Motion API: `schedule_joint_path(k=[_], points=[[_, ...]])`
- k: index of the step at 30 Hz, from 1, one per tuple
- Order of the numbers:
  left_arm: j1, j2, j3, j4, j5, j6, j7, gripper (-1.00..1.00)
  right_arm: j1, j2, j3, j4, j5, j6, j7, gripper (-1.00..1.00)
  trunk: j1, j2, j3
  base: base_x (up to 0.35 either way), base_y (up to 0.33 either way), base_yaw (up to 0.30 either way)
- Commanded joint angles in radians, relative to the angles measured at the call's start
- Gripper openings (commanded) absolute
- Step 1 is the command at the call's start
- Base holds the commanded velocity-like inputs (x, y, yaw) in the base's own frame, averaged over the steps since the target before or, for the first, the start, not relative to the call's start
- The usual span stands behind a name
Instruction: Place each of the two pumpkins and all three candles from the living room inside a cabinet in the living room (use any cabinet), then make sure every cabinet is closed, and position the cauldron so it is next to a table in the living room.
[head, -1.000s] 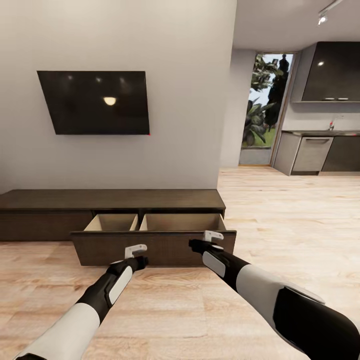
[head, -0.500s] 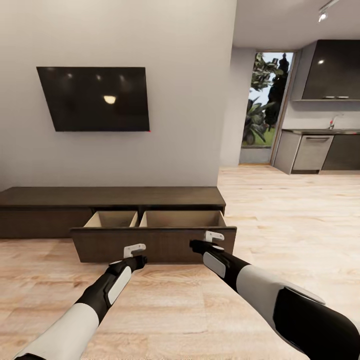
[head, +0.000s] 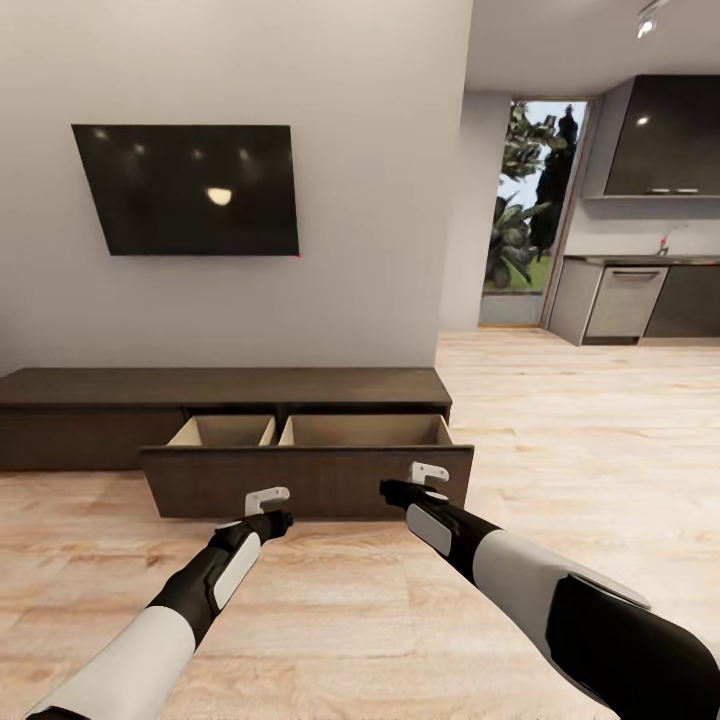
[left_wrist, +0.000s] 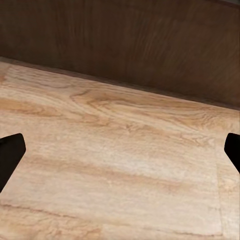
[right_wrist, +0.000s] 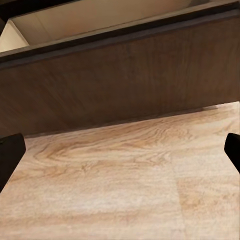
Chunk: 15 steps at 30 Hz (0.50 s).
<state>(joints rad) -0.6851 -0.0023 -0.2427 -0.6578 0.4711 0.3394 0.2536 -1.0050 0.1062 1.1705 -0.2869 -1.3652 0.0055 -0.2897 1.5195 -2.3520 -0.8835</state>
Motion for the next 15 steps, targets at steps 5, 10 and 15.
schedule_joint_path(k=[5, 10, 15], points=[[-0.001, 0.003, -0.004, -0.002, 0.009, 0.003, 0.009, 1.0, -0.001, 0.0, 0.008, -0.001, -0.005, 0.001, -0.006, 1.0, 0.019, -0.036, -0.017, 0.0, 0.0, 0.0], [-0.001, 0.021, -0.005, -0.002, 0.01, 0.002, 0.009, 1.0, 0.0, 0.0, 0.008, 0.0, -0.005, -0.001, -0.006, 1.0, 0.038, -0.071, -0.032, 0.0, 0.0, 0.0], [-0.001, 0.026, -0.011, -0.002, 0.011, -0.001, 0.009, 1.0, 0.028, 0.001, 0.039, 0.002, 0.041, -0.073, -0.008, 1.0, 0.057, -0.106, -0.048, 0.0, 0.0, 0.0]])
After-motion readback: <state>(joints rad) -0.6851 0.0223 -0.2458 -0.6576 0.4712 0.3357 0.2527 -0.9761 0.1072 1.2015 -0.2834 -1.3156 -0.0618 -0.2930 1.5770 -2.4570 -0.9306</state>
